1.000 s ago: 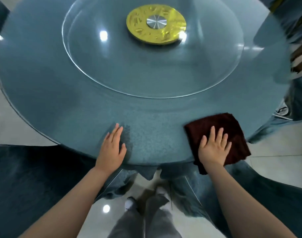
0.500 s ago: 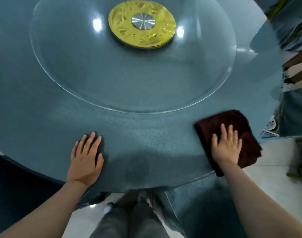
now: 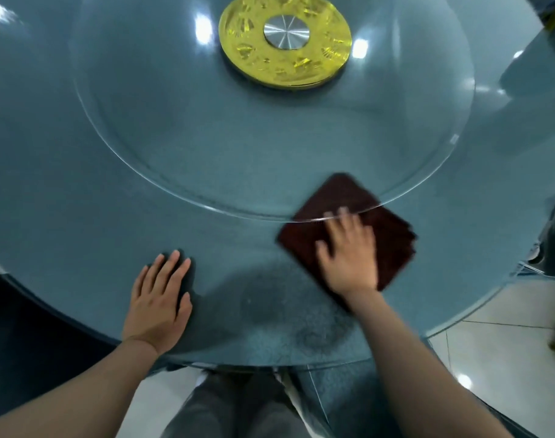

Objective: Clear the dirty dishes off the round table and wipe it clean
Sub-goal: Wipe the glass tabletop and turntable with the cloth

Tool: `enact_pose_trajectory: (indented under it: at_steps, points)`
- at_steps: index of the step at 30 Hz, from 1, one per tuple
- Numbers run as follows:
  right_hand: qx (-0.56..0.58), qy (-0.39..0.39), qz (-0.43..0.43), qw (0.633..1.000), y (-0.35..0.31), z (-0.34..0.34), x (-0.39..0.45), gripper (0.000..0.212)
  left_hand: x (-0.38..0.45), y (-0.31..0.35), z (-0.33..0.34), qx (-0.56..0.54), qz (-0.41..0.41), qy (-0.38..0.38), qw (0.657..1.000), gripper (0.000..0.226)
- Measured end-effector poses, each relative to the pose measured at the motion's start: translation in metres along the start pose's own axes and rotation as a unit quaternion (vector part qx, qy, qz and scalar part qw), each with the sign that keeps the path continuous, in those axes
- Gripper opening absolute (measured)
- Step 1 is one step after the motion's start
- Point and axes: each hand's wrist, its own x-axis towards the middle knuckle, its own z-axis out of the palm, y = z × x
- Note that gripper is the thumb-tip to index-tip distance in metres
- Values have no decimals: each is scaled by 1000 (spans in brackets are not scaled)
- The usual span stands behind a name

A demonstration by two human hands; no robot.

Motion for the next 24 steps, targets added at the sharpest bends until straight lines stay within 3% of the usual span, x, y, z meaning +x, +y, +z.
enact_pose_trajectory:
  at_steps: [2, 4, 7, 9, 14, 16, 18, 21, 24]
  points:
    - [3, 36, 159, 987, 72, -14, 13, 72, 1, -1, 0, -2, 2, 1, 1000, 60]
    - [33, 40, 311, 949, 128, -31, 18, 73, 0, -1, 0, -2, 3, 2, 1000, 60]
    - [54, 37, 397, 915, 128, -35, 28, 64, -1, -1, -1, -2, 9, 8, 1000, 59]
    - [42, 35, 358, 932, 81, -24, 32, 63, 0, -3, 0, -2, 16, 10, 1000, 59]
    - [11, 29, 56, 998, -116, 24, -8, 68, 1, -1, 1, 1, 9, 13, 1000, 59]
    - [22, -10, -87, 996, -185, 36, -31, 67, 1, -3, 2, 14, 10, 13, 1000, 58]
    - [34, -38, -175, 983, -205, 40, -37, 66, 0, -4, 2, 22, 19, 12, 1000, 60]
    - [27, -26, -145, 989, -162, 35, -31, 66, -1, -3, -1, -5, 21, 21, 1000, 61]
    - [5, 16, 50, 999, -67, 21, -38, 69, -3, -4, -3, -44, 23, 23, 999, 61]
